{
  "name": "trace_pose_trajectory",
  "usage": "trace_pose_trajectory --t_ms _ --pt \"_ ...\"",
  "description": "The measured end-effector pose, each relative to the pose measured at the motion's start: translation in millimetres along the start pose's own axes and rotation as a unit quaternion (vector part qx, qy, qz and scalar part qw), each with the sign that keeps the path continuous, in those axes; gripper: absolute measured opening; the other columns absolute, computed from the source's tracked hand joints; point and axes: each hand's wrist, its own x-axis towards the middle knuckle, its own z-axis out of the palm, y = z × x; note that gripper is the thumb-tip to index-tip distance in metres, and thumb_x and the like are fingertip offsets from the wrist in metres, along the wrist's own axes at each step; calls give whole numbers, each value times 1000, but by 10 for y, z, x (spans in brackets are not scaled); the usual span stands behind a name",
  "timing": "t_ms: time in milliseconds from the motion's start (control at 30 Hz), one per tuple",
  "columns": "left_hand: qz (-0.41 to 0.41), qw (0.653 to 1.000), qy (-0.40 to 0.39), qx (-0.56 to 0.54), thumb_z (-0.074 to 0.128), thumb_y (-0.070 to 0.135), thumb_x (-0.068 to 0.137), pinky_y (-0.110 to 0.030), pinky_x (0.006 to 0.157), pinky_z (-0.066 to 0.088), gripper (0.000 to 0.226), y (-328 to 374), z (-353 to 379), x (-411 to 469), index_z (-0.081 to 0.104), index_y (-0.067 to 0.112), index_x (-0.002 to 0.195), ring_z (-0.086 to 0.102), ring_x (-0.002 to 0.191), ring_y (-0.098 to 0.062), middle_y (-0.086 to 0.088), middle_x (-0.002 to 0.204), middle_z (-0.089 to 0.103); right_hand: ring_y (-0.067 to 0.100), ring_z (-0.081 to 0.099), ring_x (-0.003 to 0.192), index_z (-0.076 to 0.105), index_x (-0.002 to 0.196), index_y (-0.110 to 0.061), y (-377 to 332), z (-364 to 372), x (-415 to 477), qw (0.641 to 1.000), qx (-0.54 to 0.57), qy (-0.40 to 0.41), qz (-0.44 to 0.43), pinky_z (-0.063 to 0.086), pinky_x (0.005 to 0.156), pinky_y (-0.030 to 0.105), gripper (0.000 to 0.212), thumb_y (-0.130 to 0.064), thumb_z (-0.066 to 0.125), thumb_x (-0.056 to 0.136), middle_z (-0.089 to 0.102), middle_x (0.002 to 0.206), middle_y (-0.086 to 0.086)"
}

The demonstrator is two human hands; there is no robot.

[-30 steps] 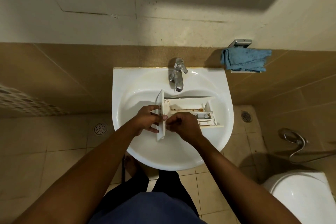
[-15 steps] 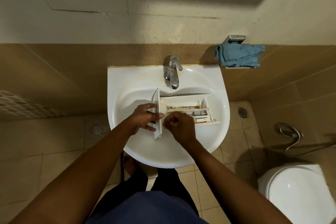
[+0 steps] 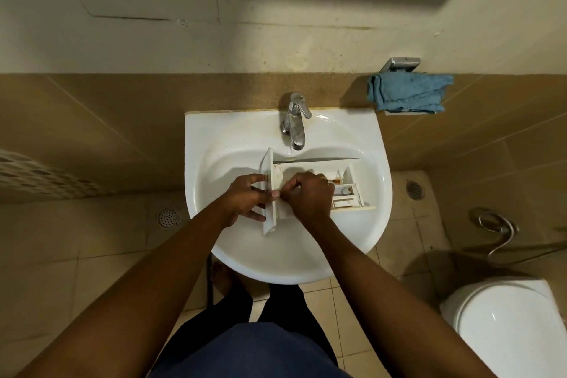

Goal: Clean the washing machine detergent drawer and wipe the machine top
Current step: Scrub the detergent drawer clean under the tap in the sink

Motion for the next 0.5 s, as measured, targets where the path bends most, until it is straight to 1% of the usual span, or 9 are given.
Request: trace_pose_trajectory --t_ms 100,167,233,267,333,367,400,500 --pt "-2 1000 3 -2 89 21 80 -51 74 65 74 8 4 -3 55 18 145 75 99 -33 -16 111 76 19 69 92 75 83 -30 -149 81 287 997 42 14 66 47 89 37 22 -46 82 71 75 86 -11" --pt "-3 1000 5 -3 89 21 79 -53 74 65 75 8 4 2 54 18 146 75 99 -32 -15 110 77 18 69 94 73 82 -30 -148 96 317 996 32 11 78 43 88 35 22 -47 82 72 75 87 -12" --pt "0 1000 4 -5 89 20 79 -52 73 65 76 0 3 6 54 18 146 75 99 -32 -15 110 76 17 69 94 69 76 -31 -96 50 214 997 5 -18 74 42 86 34 19 -45 83 74 75 85 -11" --pt "1 1000 3 -6 89 19 79 -52 73 65 76 -6 -2 8 53 18 146 75 100 -33 -16 111 76 17 69 93 68 73 -33 -55 25 150 996 -9 -43 71 44 87 34 19 -44 83 75 73 82 -12" --pt "0 1000 1 -8 89 18 80 -51 71 65 75 -9 -6 1 53 17 146 74 100 -34 -17 113 75 15 69 90 62 65 -35 44 1 49 993 -20 -93 73 48 91 36 26 -43 85 75 67 72 -15" --pt "-1 1000 1 -8 89 18 80 -50 70 65 74 -7 -6 -1 54 18 146 74 100 -34 -17 113 74 15 69 89 62 64 -35 67 4 49 993 -20 -96 71 48 92 36 27 -44 85 75 67 71 -16" --pt "-1 1000 2 -7 89 18 80 -49 69 65 74 -4 -4 -2 54 18 145 74 99 -34 -16 113 74 16 69 89 64 65 -34 52 14 78 994 -19 -85 70 48 91 37 24 -45 84 74 69 74 -14" --pt "-2 1000 6 -8 89 19 80 -46 67 65 74 1 -3 3 55 18 145 75 99 -33 -16 111 75 20 69 89 72 80 -28 -114 114 247 999 -4 10 53 46 87 37 16 -43 77 76 74 83 -8"
